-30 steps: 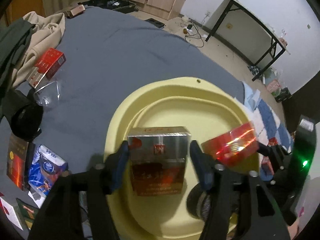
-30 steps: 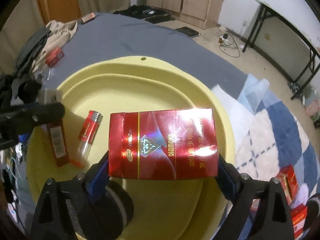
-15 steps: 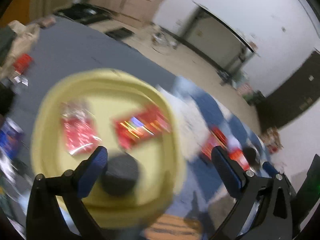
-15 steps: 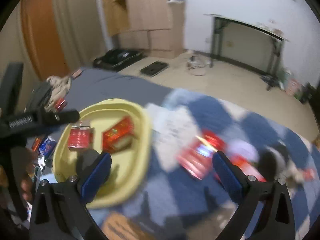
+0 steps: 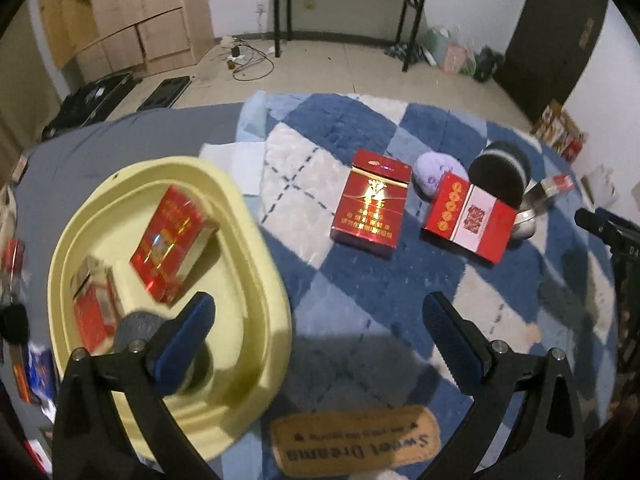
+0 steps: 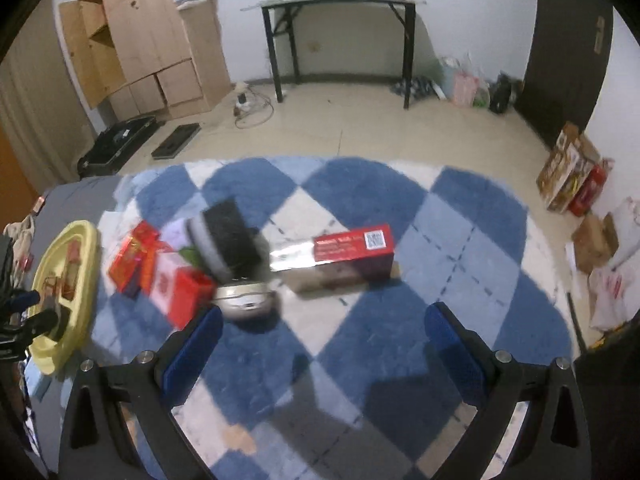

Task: Organize rigid objects
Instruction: 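Grasp the red Diamond box with the left tool while the right tool grasps the long red pack, then carry both packs into the yellow basin and release them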

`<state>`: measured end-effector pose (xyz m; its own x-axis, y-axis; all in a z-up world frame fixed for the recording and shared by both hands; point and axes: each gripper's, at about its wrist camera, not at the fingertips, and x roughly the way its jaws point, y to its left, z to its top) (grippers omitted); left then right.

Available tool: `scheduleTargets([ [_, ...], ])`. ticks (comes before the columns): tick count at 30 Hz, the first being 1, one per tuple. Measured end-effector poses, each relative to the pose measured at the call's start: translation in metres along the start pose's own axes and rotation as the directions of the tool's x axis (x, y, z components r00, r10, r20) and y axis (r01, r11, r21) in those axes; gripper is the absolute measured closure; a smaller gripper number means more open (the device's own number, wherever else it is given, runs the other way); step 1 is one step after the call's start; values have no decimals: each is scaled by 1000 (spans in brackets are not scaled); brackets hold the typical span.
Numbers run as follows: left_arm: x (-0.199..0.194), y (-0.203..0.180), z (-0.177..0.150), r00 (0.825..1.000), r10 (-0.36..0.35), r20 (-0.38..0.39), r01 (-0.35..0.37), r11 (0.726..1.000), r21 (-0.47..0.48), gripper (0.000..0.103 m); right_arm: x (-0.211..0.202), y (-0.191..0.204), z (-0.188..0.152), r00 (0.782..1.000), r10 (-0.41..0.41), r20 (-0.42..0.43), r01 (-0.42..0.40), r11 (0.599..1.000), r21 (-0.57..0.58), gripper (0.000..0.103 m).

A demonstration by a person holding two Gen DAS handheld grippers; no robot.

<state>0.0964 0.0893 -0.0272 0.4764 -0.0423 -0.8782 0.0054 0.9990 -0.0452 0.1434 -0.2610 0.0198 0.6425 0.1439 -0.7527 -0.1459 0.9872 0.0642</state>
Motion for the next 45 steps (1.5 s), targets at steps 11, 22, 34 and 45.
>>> scheduleTargets([
  [11,85,-31,42,994,86,-64,-76,987,140,0,94,-4,29,998,-50,-42,50,999,5,0],
  [22,101,-45,57,1000,-28,-3,28,986,162,46,134,-9,33,1000,-17,-5,17,999,33,10],
  [34,-17,20,29,990,-42,136,41,999,8,46,64,-20,28,996,-58,73,52,996,77,11],
  [45,-111,143,-21,978,103,181,-72,982,-172,46,-46,105,9,965,175,197,-128,965,-231,11],
])
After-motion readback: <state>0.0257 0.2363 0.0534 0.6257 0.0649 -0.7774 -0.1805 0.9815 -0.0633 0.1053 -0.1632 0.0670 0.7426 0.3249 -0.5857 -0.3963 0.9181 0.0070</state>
